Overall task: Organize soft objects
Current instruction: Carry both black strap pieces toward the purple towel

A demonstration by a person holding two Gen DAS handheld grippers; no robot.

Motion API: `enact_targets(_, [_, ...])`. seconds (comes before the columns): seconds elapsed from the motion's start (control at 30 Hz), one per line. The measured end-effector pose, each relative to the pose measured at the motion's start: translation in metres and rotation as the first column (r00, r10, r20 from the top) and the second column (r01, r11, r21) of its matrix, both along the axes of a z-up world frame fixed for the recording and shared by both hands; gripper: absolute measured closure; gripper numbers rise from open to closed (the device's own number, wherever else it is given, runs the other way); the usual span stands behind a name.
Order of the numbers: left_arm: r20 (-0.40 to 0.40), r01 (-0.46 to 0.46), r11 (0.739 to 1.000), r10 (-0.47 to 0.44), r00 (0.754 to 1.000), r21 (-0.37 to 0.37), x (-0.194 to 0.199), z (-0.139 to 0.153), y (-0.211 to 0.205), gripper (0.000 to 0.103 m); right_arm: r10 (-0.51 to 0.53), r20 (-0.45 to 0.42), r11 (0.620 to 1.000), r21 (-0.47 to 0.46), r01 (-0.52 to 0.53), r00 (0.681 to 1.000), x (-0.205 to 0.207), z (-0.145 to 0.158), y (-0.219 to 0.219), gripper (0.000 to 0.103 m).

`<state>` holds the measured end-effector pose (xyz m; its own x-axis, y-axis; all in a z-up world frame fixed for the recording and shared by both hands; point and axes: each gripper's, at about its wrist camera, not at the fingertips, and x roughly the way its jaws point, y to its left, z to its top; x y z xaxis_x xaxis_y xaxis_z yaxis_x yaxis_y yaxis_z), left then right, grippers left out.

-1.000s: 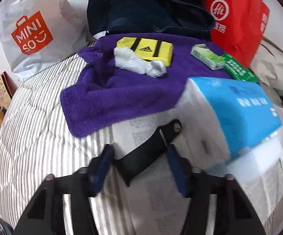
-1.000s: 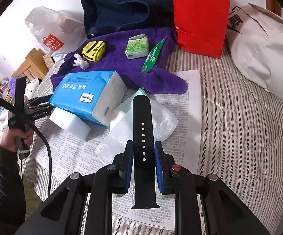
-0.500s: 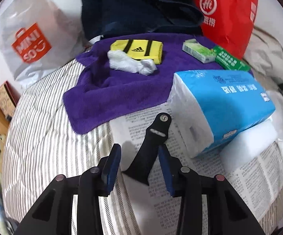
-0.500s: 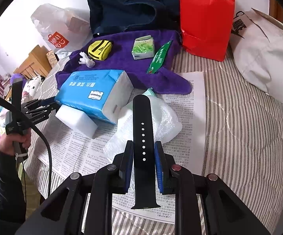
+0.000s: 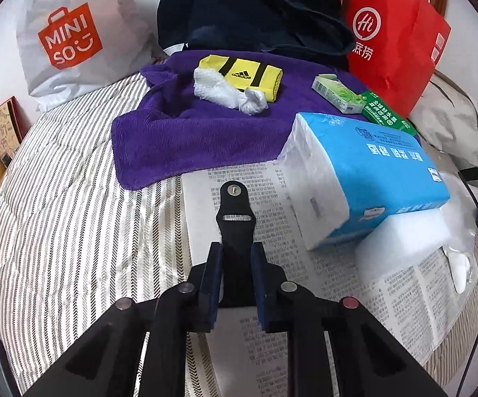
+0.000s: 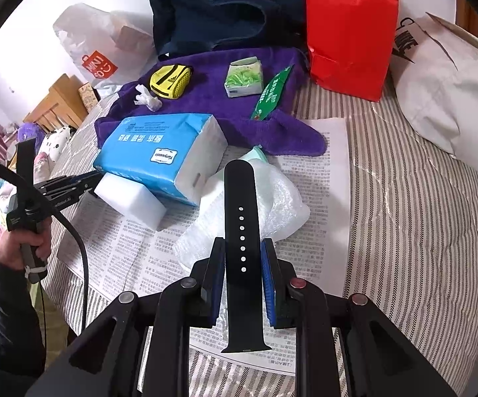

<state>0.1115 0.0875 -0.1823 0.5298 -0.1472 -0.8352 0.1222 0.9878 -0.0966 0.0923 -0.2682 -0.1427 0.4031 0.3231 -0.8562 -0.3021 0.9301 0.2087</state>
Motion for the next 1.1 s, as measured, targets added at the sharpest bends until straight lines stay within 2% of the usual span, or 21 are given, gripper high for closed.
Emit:
enact_targets(0.07, [0.0, 0.0, 1.0, 0.0, 1.0, 0.002, 0.004, 0.0, -0.003, 0.075, 0.002, -0.002, 1.0, 0.003, -0.002, 1.0, 0.001, 0.0, 0.001, 0.082])
enact_targets(0.1, [0.002, 0.001, 1.0, -0.001, 1.0, 0.011, 0.006, -0.001, -0.005, 0.073, 0.003, -0.001, 1.0, 0.005, -0.003, 1.0, 0.002, -0.001, 0.002, 0.082])
enact_targets(0.2, [0.01, 0.006, 0.997, -0.007, 1.0, 0.077, 0.008, -0.002, -0.014, 0.073, 0.002, -0.002, 1.0, 0.01, -0.002, 1.0, 0.003, -0.002, 0.002, 0.082])
enact_targets(0.27, [0.01, -0.013, 0.997, 0.012, 1.0, 0.074, 0.008, -0.002, -0.01, 0.083, -0.005, -0.006, 1.0, 0.013, 0.005, 1.0, 0.002, -0.003, 0.002, 0.082])
enact_targets(0.43, [0.004, -0.011, 0.996, 0.011, 1.0, 0.083, 0.001, -0.001, -0.011, 0.082, -0.013, -0.003, 1.0, 0.018, 0.013, 1.0, 0.0, -0.002, 0.0, 0.082])
enact_targets(0.57, [0.022, -0.039, 0.997, 0.038, 0.999, 0.071, -0.001, -0.001, -0.011, 0.079, -0.008, -0.005, 1.0, 0.023, 0.008, 1.0, -0.001, -0.003, 0.0, 0.082])
enact_targets(0.67, [0.034, -0.045, 0.996, 0.042, 0.999, 0.071, -0.001, -0.001, -0.01, 0.083, -0.011, -0.006, 0.999, 0.034, 0.011, 1.0, -0.001, -0.003, 0.0, 0.082])
enact_targets(0.8, [0.014, -0.052, 0.998, 0.052, 0.999, 0.033, -0.003, 0.003, -0.005, 0.083, -0.015, 0.003, 0.999, 0.048, 0.015, 1.0, -0.002, 0.0, 0.002, 0.082])
enact_targets(1.1, [0.044, -0.07, 0.998, 0.07, 0.997, 0.004, -0.014, 0.03, 0.005, 0.083, -0.013, 0.054, 0.996, 0.091, 0.008, 0.998, 0.001, 0.021, 0.009, 0.082])
